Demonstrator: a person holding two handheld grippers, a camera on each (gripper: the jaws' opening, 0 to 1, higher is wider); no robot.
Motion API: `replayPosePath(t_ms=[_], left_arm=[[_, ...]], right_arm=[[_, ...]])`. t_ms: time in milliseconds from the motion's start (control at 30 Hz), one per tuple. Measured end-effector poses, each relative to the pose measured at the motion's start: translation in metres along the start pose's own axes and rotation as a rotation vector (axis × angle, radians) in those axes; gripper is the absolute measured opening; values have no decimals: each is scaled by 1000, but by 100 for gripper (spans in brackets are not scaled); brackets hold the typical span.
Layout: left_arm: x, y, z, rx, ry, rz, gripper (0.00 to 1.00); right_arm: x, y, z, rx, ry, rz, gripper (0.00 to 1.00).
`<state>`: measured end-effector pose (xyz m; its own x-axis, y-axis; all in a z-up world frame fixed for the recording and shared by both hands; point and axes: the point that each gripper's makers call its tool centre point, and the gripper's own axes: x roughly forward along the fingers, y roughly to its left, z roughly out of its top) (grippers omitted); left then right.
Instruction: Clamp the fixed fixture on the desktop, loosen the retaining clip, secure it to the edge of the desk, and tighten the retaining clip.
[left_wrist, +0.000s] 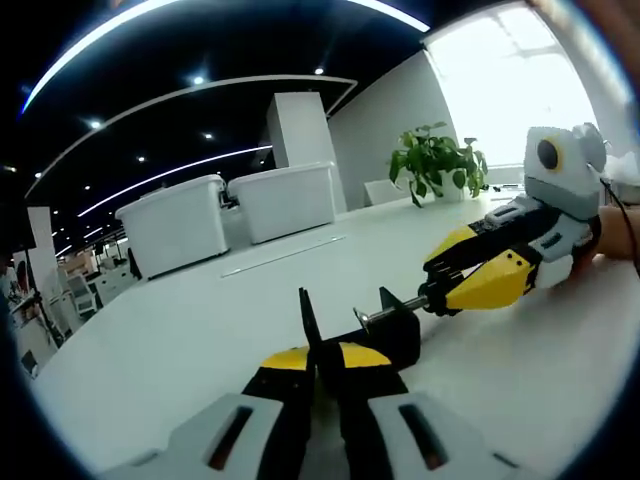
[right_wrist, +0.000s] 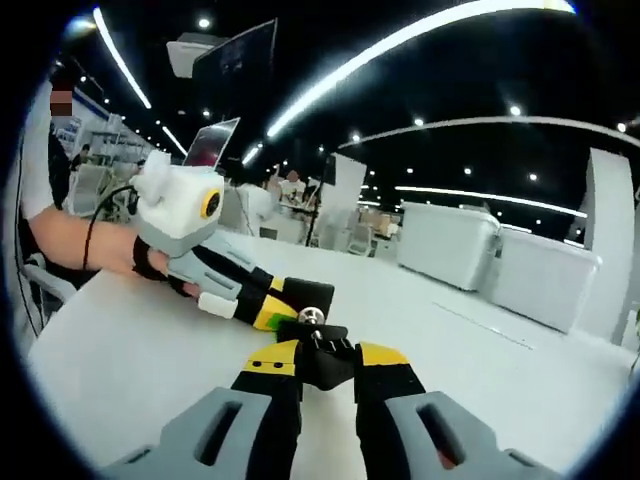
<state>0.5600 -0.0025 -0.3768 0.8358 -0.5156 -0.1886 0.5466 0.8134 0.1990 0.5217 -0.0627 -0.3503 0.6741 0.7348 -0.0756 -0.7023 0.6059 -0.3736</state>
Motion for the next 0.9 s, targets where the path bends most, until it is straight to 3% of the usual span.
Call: replayPosePath(t_ms=[133, 333, 400, 467, 533, 667, 767, 900], left_arm=[[0, 0, 0, 0, 1, 2, 8], [0, 1, 0, 0, 1, 4, 8], [1, 0, 0, 2, 0, 4, 8], [0, 0, 0, 6, -2, 7, 8], [0, 0, 0, 11, -3, 8, 8], [0, 0, 0, 8, -3, 7, 8], [0, 0, 0, 7, -3, 7, 8], [0, 1, 0, 9, -4, 7, 8]], right_arm=[[2, 3, 0, -106, 7, -21, 19], [2, 1, -1, -95, 9, -31, 20], [1, 2, -2, -25, 16, -23, 21], [1, -1, -6, 130, 34, -7, 28], [-1, -6, 0, 239, -3, 6, 34], [-6, -14, 4, 475, -39, 43, 32], [-6, -17, 1, 556, -35, 55, 29], [-2, -13, -3, 568, -10, 72, 27]])
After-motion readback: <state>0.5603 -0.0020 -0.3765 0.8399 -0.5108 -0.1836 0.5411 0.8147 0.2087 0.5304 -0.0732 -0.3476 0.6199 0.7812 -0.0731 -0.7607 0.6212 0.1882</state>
